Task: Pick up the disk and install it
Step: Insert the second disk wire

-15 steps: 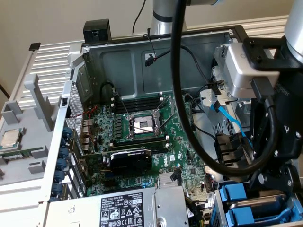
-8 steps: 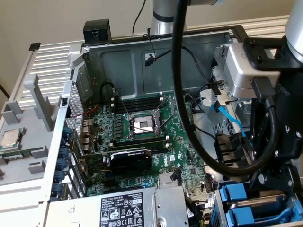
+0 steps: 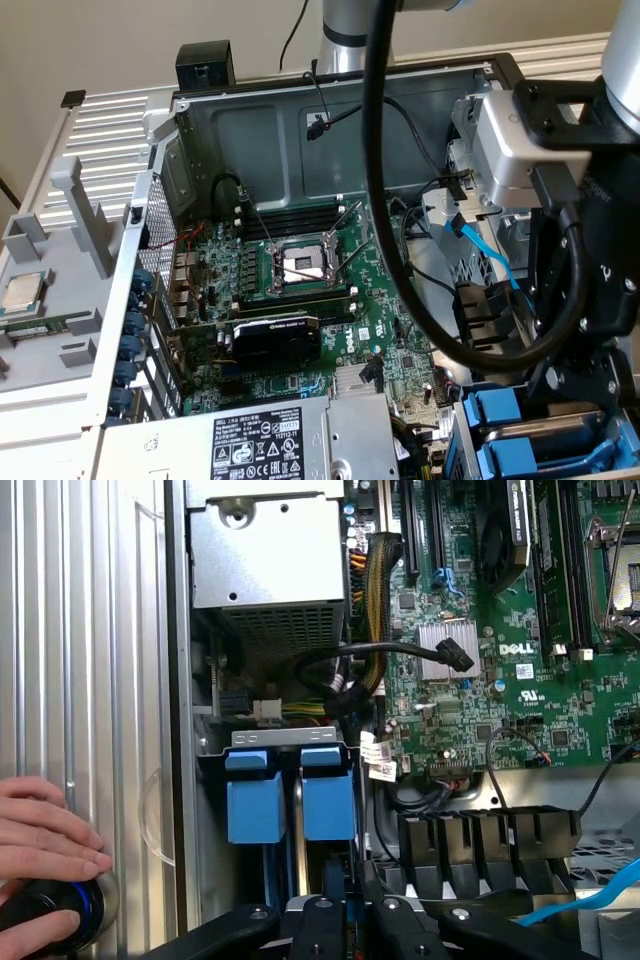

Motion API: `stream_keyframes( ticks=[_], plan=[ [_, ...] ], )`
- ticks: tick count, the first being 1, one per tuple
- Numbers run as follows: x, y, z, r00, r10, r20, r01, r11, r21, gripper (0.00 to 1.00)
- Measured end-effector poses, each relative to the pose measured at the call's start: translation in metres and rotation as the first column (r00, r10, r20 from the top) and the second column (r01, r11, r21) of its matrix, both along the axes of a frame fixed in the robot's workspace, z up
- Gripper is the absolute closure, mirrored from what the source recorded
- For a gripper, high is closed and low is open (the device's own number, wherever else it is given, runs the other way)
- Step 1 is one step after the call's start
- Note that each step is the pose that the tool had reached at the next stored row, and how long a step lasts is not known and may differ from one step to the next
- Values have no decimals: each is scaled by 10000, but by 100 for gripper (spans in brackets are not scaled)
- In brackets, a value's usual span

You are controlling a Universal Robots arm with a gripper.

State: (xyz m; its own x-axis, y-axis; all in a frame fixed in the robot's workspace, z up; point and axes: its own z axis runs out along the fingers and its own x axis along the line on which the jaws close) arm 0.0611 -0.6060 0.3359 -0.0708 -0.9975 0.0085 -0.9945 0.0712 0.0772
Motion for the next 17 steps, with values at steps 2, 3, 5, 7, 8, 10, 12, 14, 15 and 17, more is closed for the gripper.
stream_keyframes(
  ticks=[2, 3, 5, 7, 8, 10, 12, 14, 15, 17],
  plan=[
    [0, 0, 0, 10000, 0, 1, 0, 10000, 0, 84],
    [0, 0, 0, 10000, 0, 3, 0, 10000, 0, 84],
    [1, 0, 0, 10000, 2, 11, -2, 10000, 1, 82],
    [1, 0, -4, 10000, 2, 16, -2, 10000, 10, 76],
    [0, 0, -2, 10000, 0, 18, 0, 10000, 9, 76],
    [1, 0, 18, 10000, 1, 27, -1, 10000, 2, 69],
    [0, 0, 66, 10000, 0, 30, 0, 10000, -16, 69],
    [0, 0, 126, 10000, 0, 31, 0, 10000, -36, 69],
    [0, 0, 159, 10000, 1, 33, 0, 10000, -45, 69],
    [0, 0, 216, 10000, 0, 47, 0, 10000, -60, 69]
  ],
)
